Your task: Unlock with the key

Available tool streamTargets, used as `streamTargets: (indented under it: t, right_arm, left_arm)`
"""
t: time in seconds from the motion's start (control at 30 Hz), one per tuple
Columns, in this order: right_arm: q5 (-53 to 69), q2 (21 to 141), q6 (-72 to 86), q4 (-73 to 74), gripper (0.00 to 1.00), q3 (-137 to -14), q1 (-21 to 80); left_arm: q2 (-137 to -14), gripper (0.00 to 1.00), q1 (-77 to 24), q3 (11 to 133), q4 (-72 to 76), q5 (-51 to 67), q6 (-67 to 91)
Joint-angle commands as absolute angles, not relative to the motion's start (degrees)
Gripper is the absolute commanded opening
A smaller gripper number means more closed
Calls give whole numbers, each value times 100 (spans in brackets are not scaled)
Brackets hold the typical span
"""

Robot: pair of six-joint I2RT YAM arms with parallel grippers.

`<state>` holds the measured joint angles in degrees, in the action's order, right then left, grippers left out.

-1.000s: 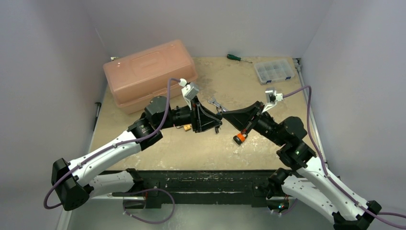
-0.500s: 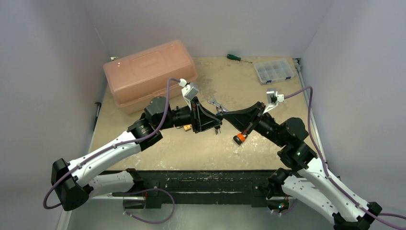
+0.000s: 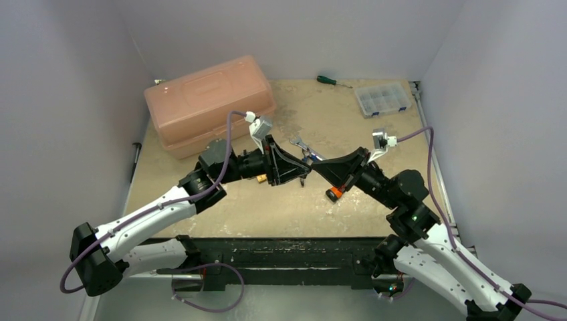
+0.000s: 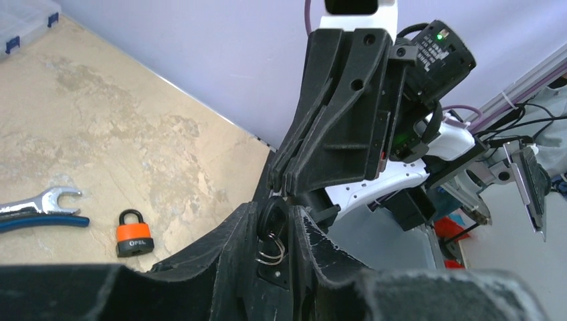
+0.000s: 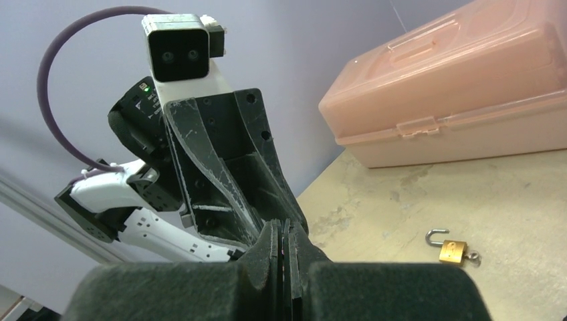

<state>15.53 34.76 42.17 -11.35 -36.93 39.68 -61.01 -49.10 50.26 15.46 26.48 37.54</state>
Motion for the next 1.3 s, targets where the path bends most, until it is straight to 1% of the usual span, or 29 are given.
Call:
streamTargets:
  t: [0.0,0.13,0.27,0.53,0.77,0.87,1.1,1.2,1.27]
  right_arm:
    - [1378,3391,4517,-1520,0,-3532,3959]
    - [1332,3293,4677,-1652,0,-3393,3964]
    - [1246,3281,4768,-1715,0,-3331,3962]
    - [1147,3316,4799,-1797,0,-3347,3964]
    - [1119,3367,4842,-1917,0,-3324,3963]
    - [1091,3392,4860,-1938,0,-3316,3962]
    - [1046,3367,4878,-1958,0,-3291,3964]
    - [1031,3378,4886,-1960,0,-3277,3964]
    - [1021,3356,4902,-1968,0,-3249,3959]
  left_arm:
    - [-5932,26,-4890,4974,2304,2559,4014]
    - [-5948,22,-4887,4932,2378,2515,4077]
    - [-6003,22,-4889,4906,2395,2524,4117]
    - [-6125,34,-4887,4856,2390,2635,4179]
    - [-6228,34,-4891,4786,2528,2721,4291]
    - [-6266,28,-4888,4767,2583,2749,4330]
    - [-6309,18,-4887,4749,2627,2764,4381]
    - [-6319,9,-4888,4742,2667,2784,4412]
    - [-6313,0,-4895,4746,2665,2754,4421]
